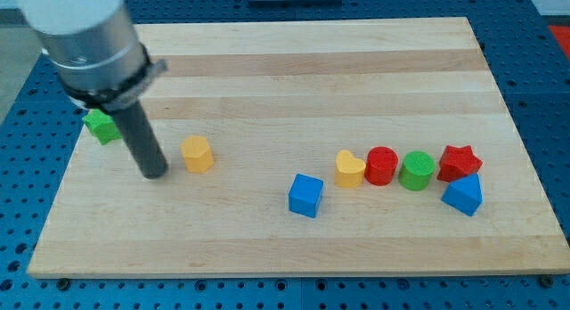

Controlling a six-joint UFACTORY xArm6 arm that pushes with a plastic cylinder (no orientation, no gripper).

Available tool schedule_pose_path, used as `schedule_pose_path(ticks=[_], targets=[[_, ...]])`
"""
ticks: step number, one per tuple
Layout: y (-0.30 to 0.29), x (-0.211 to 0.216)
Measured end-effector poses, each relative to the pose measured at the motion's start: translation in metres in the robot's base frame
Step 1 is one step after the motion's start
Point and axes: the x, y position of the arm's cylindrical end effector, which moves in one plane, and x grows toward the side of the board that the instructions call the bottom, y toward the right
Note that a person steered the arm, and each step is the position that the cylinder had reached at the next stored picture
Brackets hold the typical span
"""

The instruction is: Push the yellow hexagon closer to the green star

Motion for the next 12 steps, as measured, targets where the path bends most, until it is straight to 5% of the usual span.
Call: schedule_pose_path(ticks=[3, 5, 7, 9, 10, 12], targets=[[0.059, 0.059], [0.088, -0.006], [0.043, -0.061], [0.12, 0.007], [0.087, 0.015], [0.031, -0.037]])
